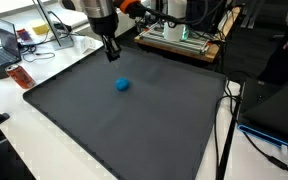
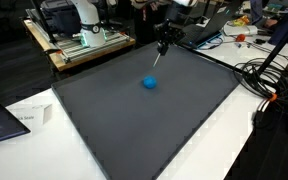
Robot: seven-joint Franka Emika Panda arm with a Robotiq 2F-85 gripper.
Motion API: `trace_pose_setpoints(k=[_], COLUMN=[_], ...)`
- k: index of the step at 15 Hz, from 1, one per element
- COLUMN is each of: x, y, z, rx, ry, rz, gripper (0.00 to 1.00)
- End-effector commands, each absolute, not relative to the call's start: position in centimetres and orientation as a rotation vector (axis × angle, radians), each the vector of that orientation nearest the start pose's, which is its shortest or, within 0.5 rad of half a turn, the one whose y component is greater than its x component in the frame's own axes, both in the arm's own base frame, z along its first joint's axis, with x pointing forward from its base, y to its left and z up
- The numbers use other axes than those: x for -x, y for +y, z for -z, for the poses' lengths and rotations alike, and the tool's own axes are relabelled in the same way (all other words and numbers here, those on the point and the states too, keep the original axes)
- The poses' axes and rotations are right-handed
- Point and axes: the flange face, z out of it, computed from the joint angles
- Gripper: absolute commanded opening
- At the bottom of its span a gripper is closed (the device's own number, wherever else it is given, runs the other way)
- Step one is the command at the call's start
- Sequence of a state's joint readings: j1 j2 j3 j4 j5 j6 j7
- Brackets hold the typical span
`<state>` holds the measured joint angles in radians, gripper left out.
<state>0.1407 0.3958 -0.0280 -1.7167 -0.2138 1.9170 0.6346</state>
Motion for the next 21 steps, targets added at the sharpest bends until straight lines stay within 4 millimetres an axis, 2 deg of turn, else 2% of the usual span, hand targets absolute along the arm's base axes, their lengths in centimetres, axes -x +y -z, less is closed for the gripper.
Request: trace_pose_setpoints(k=[1, 2, 12, 13, 21], x=[-64.2, -63.5, -63.8, -63.8, -66.1], y=[6.6, 6.4, 6.5, 6.5, 8.4], z=[-34.1, -34.3, -33.9, -33.9, -32.4], rx=[3.365, 3.335, 3.341, 3.341, 3.391], ry=[0.786, 0.746, 0.762, 0.762, 0.885], rz=[-0.152, -0.171, -0.164, -0.164, -0.052], gripper=[0.03, 0.13, 0.13, 0.03, 0.03])
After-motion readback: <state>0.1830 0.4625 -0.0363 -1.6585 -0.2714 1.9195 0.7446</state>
